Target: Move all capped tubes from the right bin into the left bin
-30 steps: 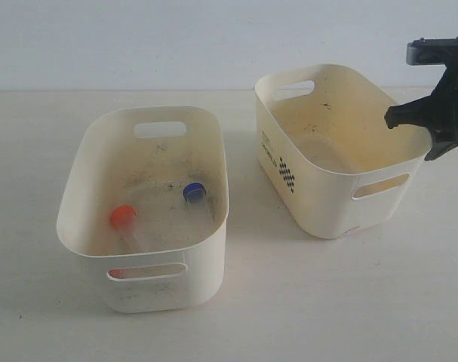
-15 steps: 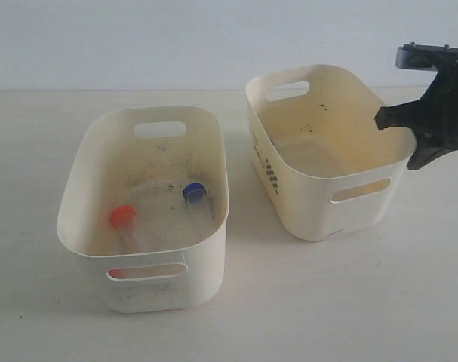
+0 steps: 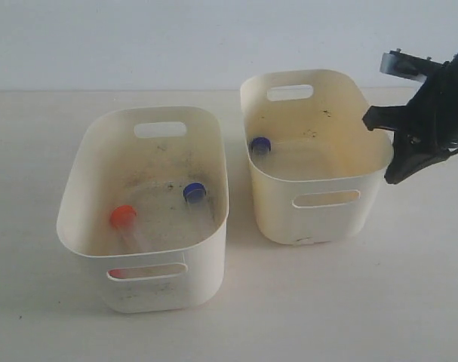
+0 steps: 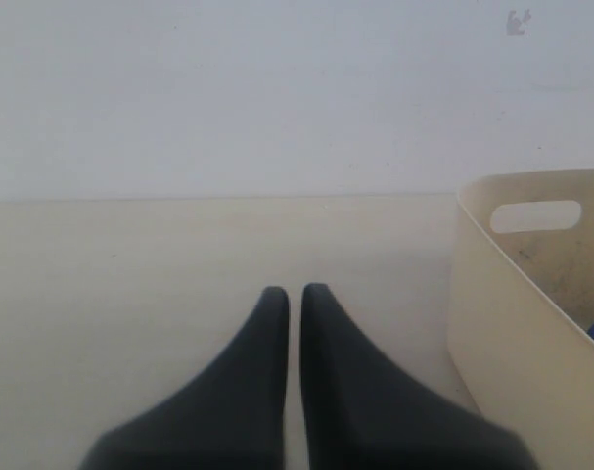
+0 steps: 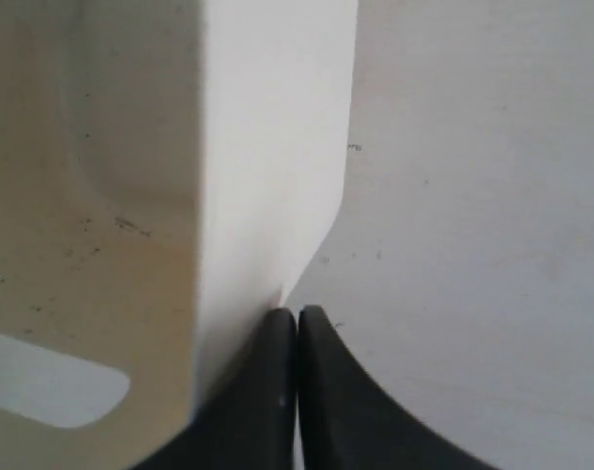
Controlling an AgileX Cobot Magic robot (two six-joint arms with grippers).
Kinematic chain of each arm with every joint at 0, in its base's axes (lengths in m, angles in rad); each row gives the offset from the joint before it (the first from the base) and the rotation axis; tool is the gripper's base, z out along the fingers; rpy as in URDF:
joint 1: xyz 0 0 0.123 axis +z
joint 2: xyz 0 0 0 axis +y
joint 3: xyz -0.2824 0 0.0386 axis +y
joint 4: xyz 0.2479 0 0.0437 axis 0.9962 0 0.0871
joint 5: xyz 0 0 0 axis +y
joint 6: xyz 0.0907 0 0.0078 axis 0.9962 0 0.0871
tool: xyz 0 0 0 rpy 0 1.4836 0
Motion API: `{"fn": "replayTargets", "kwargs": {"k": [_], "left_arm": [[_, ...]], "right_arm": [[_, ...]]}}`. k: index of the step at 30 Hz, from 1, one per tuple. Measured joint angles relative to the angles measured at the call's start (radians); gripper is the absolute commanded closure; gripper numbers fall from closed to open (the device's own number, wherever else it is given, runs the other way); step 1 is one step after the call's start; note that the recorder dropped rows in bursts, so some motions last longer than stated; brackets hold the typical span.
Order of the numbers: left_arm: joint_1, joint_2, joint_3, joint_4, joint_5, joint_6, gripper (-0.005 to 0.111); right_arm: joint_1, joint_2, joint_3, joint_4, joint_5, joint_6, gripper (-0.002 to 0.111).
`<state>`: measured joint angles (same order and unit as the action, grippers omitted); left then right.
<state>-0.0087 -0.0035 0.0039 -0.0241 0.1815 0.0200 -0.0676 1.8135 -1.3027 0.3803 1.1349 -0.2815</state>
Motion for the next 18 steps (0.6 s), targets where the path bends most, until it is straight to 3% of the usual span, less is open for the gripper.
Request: {"fn": "replayTargets", "kwargs": {"k": [4, 9, 11, 13, 15, 18], "left_arm": [[0.0, 0.0, 0.0, 0.0, 0.0, 0.0, 0.103], [0.0, 0.0, 0.0, 0.0, 0.0, 0.0, 0.103], [0.0, 0.0, 0.0, 0.0, 0.0, 0.0, 0.103], [0.0, 0.0, 0.0, 0.0, 0.0, 0.0, 0.103], [0.0, 0.0, 0.0, 0.0, 0.0, 0.0, 0.103], [0.0, 0.0, 0.0, 0.0, 0.0, 0.0, 0.103]], "right_arm": [[0.0, -0.028, 0.002, -0.004, 0.014, -0.012, 0.108], [0.0, -0.179, 0.005, -0.037, -0.103, 0.059, 0.108], [0.012, -0.26, 0.005, 0.077, -0.194, 0.049, 0.108], [0.102, -0.283, 0.005, 0.297, -0.312, 0.01, 0.108], [0.187, -0.214, -0.001, 0.376, -0.38, -0.002, 0.108], [0.237, -0.059, -0.023, 0.422, -0.399, -0.003, 0.108]]}}
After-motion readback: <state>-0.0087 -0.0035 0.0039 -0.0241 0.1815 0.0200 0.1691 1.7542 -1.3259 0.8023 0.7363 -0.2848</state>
